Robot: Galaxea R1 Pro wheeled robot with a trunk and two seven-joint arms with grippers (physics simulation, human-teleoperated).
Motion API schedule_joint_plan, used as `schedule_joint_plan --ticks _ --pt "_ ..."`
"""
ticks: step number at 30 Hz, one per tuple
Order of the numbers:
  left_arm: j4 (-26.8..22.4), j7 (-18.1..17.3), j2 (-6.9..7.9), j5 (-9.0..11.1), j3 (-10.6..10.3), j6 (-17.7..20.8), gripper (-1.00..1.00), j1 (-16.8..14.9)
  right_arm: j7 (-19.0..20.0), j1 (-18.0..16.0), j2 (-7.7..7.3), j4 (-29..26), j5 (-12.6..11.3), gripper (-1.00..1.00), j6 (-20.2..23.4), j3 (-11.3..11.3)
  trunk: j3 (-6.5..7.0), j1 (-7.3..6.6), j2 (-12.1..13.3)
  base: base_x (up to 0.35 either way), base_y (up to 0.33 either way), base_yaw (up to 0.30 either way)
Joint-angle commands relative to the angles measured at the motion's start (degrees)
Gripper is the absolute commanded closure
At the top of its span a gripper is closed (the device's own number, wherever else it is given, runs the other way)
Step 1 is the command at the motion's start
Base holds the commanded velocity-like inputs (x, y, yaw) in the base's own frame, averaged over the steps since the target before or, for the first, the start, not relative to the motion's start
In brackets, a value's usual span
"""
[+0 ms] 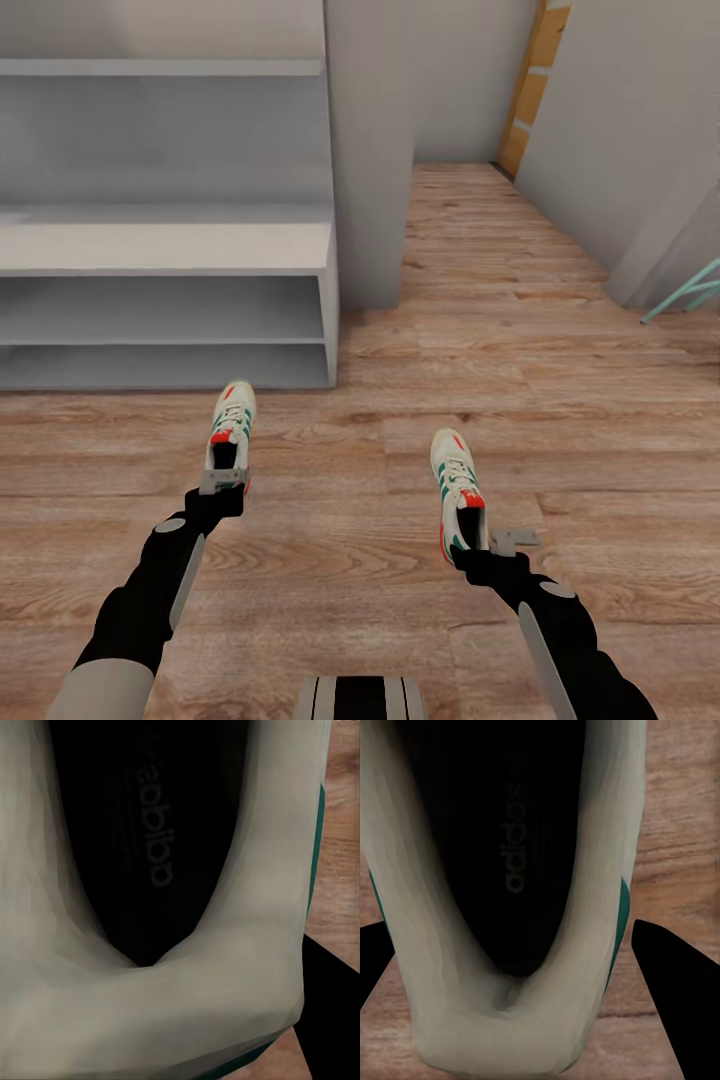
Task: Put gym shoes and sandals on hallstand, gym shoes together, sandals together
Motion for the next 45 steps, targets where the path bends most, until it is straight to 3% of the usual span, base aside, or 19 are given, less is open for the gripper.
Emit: schedule_joint_plan --ticks 1,22,45 --pt "-0.1 -0.6 -0.03 -0.6 0.1 0.3 1.00 0.0 -0.1 0.0 -0.01 -0.1 -0.4 1.00 0.3 0.0 0.06 -0.01 0.0 0.000 0.000 0.000" --pt "-0.1 -0.6 -0.07 -0.5 0.1 0.3 1.00 0.1 -0.1 0.0 -0.01 0.0 -0.4 1.00 0.3 -0.1 2.03 -0.01 0.0 0.000 0.006 0.000" --pt "-0.1 -0.6 -0.12 -0.4 0.1 0.5 1.00 0.1 -0.1 0.0 -0.03 -0.1 -0.4 1.00 0.3 -0.1 4.20 -0.01 0.0 0.087 0.299 0.000"
